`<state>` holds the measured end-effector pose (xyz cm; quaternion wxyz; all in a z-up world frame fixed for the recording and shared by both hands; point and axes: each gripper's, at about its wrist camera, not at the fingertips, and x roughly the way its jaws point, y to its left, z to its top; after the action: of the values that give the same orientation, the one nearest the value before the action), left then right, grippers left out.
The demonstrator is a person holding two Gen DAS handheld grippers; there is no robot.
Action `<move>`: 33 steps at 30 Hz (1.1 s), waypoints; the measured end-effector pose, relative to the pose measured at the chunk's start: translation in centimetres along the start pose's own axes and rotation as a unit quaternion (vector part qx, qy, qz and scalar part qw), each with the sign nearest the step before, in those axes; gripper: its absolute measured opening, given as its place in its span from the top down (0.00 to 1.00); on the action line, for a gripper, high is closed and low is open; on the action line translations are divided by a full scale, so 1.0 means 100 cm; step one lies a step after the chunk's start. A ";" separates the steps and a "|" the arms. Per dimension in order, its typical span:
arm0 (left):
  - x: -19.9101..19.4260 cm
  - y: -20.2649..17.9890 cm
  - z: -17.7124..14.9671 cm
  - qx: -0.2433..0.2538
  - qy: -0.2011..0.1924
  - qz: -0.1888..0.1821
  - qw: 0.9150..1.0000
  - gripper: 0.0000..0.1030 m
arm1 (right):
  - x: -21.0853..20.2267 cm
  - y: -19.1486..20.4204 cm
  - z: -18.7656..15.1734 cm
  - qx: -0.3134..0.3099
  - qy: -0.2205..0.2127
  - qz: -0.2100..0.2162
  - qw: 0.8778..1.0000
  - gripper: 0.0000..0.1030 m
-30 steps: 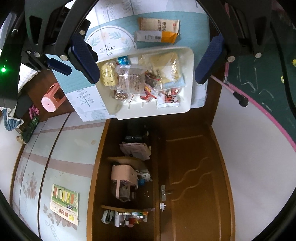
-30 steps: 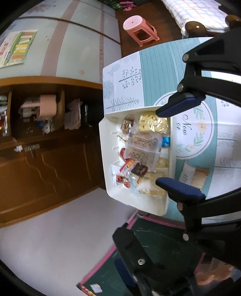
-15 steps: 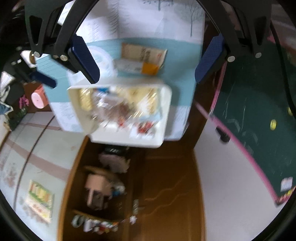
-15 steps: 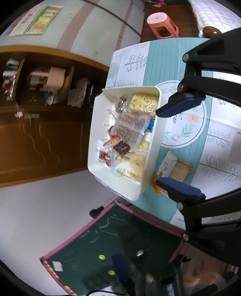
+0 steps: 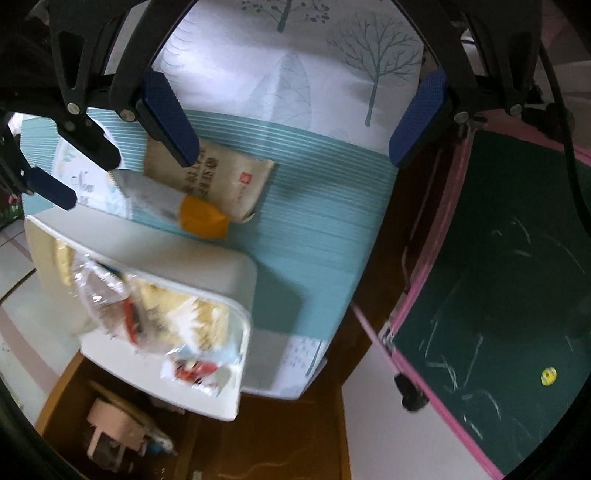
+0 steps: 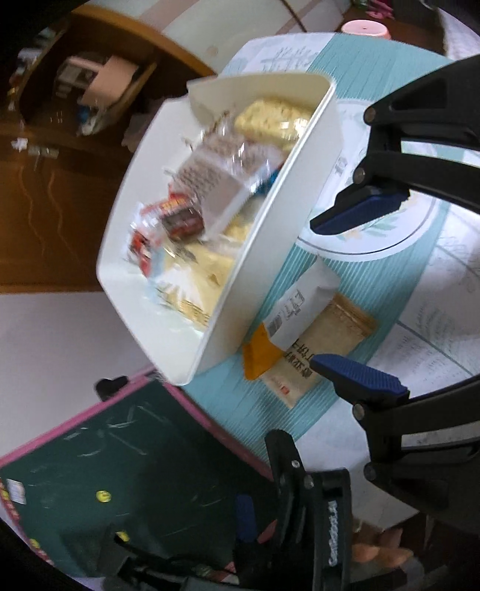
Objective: Organize snacks
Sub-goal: 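Move both tools back toward the wafer stick and cracker pack, then grasp the orange-white wafer stick with the right tool while the left tool grasps the beige cracker pack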
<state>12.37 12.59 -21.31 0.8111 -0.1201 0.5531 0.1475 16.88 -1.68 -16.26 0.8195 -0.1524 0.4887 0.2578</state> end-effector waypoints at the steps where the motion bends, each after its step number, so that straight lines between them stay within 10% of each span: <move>1: 0.006 0.000 0.000 -0.002 0.006 0.001 1.000 0.01 | 0.009 0.000 0.001 -0.005 0.005 0.002 1.000 0.35; 14: 0.047 0.007 0.009 -0.002 0.056 -0.012 0.998 0.01 | 0.079 0.024 0.012 -0.092 0.047 0.028 0.994 0.48; 25: 0.053 -0.011 0.019 0.027 0.080 -0.057 0.995 0.01 | 0.073 -0.009 -0.004 -0.008 0.078 0.082 0.994 0.78; 33: 0.060 -0.022 0.009 0.027 0.110 -0.063 0.992 0.01 | 0.067 0.002 -0.049 0.114 0.146 0.194 0.963 0.83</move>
<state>15.99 11.49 -26.48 0.7562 -0.1485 0.6337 0.0669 15.86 -2.16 -24.52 0.6859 0.0038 0.6491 0.3290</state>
